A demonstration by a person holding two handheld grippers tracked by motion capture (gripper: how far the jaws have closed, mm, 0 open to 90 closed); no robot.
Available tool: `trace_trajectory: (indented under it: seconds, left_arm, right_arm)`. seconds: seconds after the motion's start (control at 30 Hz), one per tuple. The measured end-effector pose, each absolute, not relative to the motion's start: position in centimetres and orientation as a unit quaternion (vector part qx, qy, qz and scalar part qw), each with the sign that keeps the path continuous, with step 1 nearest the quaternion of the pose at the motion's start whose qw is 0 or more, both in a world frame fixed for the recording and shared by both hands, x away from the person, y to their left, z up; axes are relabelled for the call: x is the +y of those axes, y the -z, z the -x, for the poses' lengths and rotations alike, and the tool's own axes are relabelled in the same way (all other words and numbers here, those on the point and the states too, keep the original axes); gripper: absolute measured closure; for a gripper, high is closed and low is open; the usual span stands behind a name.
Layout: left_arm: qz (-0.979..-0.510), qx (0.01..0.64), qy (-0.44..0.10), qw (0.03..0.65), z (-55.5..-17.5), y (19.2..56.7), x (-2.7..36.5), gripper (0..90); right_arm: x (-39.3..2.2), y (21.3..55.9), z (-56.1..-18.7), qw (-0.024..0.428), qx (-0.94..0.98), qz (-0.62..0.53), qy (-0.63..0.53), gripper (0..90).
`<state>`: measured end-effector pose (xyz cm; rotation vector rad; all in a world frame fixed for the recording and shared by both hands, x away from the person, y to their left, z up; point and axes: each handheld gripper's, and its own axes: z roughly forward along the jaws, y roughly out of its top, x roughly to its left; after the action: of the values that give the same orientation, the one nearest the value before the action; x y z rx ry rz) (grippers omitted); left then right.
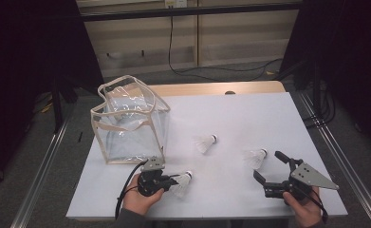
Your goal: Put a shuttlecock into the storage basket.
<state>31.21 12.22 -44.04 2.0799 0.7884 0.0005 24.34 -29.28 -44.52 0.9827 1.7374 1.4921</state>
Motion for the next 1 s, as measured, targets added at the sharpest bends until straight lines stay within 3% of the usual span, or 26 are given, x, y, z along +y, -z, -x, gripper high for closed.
trace_trajectory:
  seconds: [1.0]
  left_arm:
    - [-0.833,0.32,0.039,0.45,-32.3,39.2,12.6,89.7]
  right_arm:
    - [-29.0,44.5,-24.6,0.316,0.661,-0.37,-0.571,0.5]
